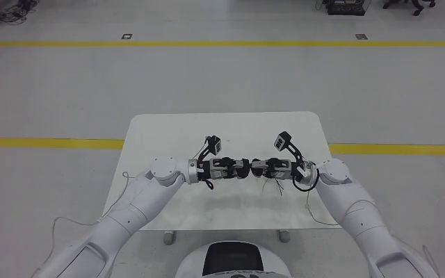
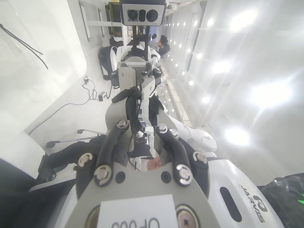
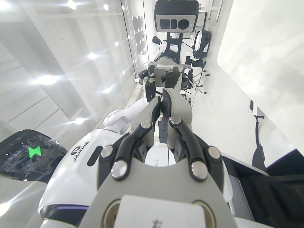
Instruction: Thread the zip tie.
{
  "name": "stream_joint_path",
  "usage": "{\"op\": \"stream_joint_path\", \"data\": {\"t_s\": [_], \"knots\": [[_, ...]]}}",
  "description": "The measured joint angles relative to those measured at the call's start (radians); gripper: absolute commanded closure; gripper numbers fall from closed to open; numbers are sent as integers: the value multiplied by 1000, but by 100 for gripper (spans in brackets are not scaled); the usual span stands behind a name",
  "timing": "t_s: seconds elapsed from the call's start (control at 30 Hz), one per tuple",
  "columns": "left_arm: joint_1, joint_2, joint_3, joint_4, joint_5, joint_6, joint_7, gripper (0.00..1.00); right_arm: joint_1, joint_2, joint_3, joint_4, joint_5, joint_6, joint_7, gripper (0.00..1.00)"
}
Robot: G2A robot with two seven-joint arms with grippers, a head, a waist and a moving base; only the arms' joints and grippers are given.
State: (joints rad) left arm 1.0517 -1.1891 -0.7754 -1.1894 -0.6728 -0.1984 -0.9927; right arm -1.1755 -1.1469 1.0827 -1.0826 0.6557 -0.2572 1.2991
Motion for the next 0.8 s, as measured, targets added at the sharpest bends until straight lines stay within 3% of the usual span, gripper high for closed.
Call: {"op": "stream_joint_path", "data": {"t_s": [0.8], "knots": [[2, -2, -3, 3, 0, 2, 4, 91, -3, -1, -1, 2, 0, 0, 5, 100]]}}
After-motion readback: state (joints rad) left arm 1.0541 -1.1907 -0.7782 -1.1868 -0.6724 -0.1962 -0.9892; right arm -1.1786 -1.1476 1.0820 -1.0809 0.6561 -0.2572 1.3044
